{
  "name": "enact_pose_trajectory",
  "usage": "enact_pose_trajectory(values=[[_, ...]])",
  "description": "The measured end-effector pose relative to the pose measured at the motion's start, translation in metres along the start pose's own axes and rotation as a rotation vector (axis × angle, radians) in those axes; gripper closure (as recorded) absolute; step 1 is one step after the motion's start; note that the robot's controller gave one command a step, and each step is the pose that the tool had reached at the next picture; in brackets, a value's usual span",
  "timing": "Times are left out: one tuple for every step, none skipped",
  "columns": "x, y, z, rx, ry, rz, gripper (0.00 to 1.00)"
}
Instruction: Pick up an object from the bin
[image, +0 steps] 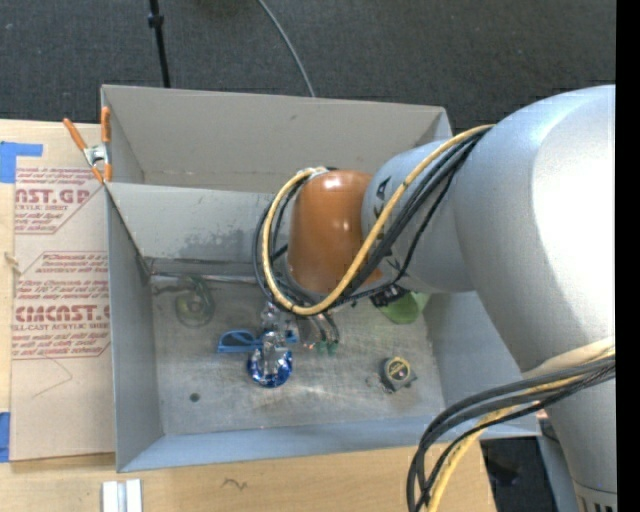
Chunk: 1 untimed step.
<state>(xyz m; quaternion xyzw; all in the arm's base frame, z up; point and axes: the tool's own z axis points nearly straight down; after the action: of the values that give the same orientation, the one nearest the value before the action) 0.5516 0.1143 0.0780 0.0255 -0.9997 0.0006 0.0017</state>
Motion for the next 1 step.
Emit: enact_pose_trajectory(values=[[0.0021,0.0195,-0.1423,-0.001,-0.012,-0.360,1.00]])
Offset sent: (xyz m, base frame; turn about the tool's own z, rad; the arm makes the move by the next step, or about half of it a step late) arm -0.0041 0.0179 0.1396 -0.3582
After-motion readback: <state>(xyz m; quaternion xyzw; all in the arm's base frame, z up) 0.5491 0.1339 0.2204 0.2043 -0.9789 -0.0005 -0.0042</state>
